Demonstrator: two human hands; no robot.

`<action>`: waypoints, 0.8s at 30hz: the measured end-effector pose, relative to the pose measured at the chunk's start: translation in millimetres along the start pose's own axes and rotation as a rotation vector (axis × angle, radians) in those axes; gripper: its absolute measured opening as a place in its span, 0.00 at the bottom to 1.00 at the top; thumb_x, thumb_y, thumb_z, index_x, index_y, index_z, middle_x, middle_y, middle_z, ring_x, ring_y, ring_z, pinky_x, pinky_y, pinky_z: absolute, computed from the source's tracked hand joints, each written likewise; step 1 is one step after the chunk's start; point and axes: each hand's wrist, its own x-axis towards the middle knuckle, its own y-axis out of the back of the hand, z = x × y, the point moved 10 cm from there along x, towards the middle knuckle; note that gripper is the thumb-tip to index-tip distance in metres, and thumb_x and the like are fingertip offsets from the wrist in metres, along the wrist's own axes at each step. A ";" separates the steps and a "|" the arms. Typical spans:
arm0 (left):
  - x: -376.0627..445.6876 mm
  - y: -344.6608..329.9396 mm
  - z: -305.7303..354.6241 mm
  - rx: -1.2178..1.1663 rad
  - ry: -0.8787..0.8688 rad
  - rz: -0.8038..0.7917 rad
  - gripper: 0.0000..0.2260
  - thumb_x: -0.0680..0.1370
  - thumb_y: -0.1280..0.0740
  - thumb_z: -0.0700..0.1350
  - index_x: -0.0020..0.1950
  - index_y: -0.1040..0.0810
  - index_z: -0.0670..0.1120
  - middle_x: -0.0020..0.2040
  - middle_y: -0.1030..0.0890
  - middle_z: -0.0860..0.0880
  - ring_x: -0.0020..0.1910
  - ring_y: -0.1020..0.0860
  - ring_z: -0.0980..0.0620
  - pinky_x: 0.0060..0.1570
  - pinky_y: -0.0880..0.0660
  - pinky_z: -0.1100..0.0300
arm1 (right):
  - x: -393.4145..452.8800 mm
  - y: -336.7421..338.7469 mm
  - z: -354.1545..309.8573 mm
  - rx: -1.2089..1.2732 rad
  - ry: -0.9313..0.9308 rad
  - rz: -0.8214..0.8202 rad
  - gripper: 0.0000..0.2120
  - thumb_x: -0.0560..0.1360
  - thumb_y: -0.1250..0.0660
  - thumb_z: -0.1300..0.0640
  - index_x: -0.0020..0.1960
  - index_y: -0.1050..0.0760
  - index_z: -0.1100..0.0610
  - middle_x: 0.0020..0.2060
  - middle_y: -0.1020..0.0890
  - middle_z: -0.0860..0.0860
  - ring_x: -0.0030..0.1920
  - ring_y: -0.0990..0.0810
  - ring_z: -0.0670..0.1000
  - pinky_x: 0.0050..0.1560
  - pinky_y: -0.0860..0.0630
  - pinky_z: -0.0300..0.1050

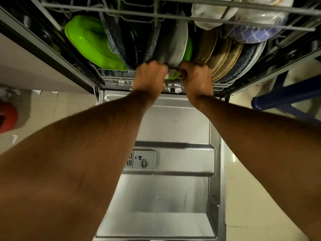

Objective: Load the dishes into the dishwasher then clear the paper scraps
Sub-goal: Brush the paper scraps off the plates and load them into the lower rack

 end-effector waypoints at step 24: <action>-65.8 -9.8 7.5 0.108 -0.136 0.078 0.25 0.77 0.49 0.37 0.74 0.33 0.34 0.71 0.29 0.36 0.71 0.31 0.38 0.74 0.36 0.44 | -69.8 -15.0 -10.9 -0.284 0.111 -0.183 0.33 0.78 0.33 0.63 0.79 0.41 0.66 0.77 0.36 0.64 0.77 0.38 0.64 0.78 0.38 0.59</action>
